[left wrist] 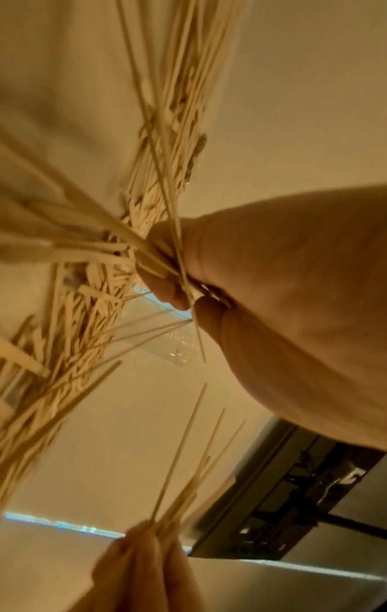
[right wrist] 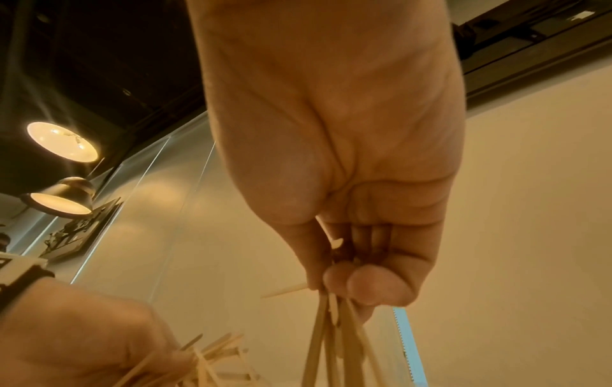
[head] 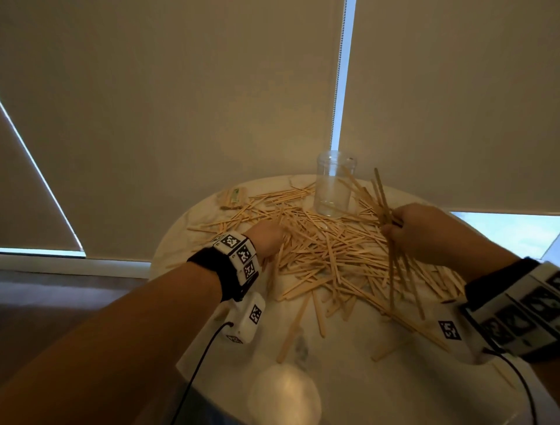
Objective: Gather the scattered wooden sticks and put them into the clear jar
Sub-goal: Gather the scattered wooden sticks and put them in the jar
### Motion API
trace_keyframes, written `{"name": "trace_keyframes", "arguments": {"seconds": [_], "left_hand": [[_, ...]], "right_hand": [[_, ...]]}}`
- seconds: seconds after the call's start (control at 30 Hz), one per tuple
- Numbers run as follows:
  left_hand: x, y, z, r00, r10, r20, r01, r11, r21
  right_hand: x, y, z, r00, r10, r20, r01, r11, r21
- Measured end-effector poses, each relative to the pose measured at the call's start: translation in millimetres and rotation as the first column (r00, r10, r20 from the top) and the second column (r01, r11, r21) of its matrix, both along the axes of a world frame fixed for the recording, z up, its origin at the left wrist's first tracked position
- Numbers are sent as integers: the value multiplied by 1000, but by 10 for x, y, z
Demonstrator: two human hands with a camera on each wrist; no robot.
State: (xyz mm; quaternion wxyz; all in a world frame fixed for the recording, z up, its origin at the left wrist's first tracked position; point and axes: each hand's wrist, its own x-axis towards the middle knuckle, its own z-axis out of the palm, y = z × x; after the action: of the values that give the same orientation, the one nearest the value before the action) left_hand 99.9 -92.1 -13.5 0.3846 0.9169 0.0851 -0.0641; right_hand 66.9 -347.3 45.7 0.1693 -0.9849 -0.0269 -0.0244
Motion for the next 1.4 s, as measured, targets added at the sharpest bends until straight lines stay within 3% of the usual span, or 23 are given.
{"name": "trace_keyframes", "arguments": {"seconds": [0.13,0.23,0.43,0.53,0.67,0.83,1.0,1.07,1.17,1.27,1.33,1.4], "left_hand": [[23,-46,-18,993,78,83,-64,984,-166],[50,-92,-12,988,103,119,-82,982,-168],[161,-180,60,956,102,274,4,932,-362],[249,-250,107,937,134,324,47,868,-495],[394,-324,167,935,155,319,80,784,-616],[575,-309,167,920,129,370,159,740,-654],[792,-191,219,920,247,305,90,624,-776],[898,-151,228,904,270,331,92,633,-769],[1000,-133,235,901,253,351,138,600,-788],[1029,-217,228,921,179,347,182,590,-787],[1009,-304,199,937,78,341,241,559,-793],[970,-394,196,938,-43,345,320,496,-807]], "right_hand": [[35,210,-17,999,40,-15,-38,995,94],[81,360,-12,997,79,-6,-77,987,138],[282,696,-30,993,111,48,-120,956,268],[452,850,-62,989,126,77,-143,944,296],[643,1038,-82,983,171,64,-182,945,273],[870,1164,-66,981,188,56,-195,966,173],[948,1158,-71,961,260,91,-273,944,184],[968,1102,-60,969,221,112,-240,950,201],[942,974,9,948,135,288,-223,928,297],[949,835,139,838,16,545,-271,880,390],[1006,755,181,756,18,654,-255,929,269],[1084,698,151,759,107,642,-159,987,23]]}}
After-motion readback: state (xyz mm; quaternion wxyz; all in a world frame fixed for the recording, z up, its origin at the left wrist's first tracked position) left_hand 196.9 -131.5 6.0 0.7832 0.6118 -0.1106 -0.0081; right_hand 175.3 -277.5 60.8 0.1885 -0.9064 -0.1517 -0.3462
